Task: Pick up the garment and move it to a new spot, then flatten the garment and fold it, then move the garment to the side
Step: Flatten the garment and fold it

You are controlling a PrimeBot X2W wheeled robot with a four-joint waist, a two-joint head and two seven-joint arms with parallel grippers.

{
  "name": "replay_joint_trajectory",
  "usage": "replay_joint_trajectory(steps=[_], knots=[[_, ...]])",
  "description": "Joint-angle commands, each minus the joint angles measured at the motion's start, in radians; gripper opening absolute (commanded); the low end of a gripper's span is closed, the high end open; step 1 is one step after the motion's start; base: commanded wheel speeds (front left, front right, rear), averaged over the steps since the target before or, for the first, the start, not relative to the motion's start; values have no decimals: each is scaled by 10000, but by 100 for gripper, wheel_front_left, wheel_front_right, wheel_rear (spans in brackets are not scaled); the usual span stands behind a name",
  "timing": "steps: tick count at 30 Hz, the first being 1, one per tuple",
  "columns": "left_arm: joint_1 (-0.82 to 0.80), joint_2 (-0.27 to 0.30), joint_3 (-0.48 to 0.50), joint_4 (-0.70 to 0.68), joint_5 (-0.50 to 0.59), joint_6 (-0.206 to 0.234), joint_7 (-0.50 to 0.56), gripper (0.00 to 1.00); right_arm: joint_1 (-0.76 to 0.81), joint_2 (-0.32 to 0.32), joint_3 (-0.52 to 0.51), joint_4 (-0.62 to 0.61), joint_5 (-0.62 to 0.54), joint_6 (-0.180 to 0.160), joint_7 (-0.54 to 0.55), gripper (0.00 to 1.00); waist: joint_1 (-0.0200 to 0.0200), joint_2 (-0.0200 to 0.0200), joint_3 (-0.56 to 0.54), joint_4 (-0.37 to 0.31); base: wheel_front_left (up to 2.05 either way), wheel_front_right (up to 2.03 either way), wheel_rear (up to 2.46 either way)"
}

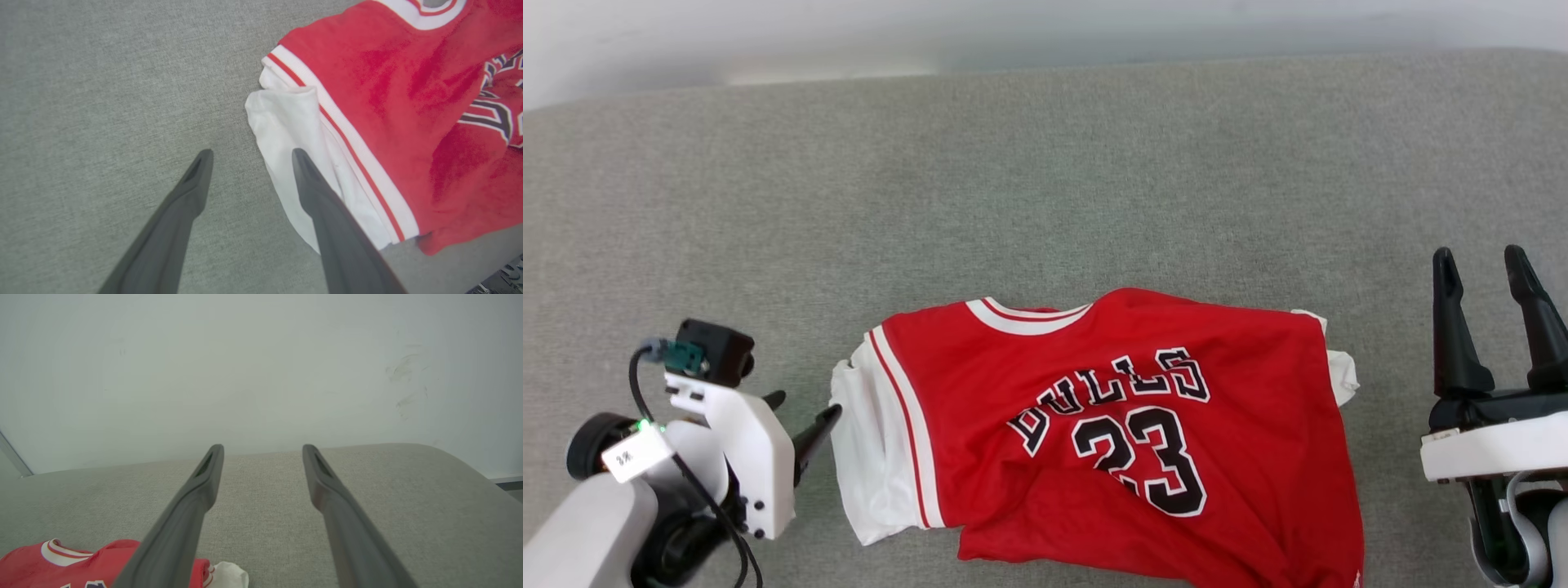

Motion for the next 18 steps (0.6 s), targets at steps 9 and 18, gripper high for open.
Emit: replay_joint_trajectory(steps=[9, 18], knots=[[-1209, 113, -324, 612, -40, -246, 1106, 100, -356, -67, 72, 31, 28, -3, -180, 100, 1, 0, 817, -421, 0, 0, 0], [-1057, -44, -1420, 1315, -30, -683, 2199, 100, -519, -28, 156, 244, -36, -3, -361, 100, 1, 0, 1177, -682, 0, 0, 0]])
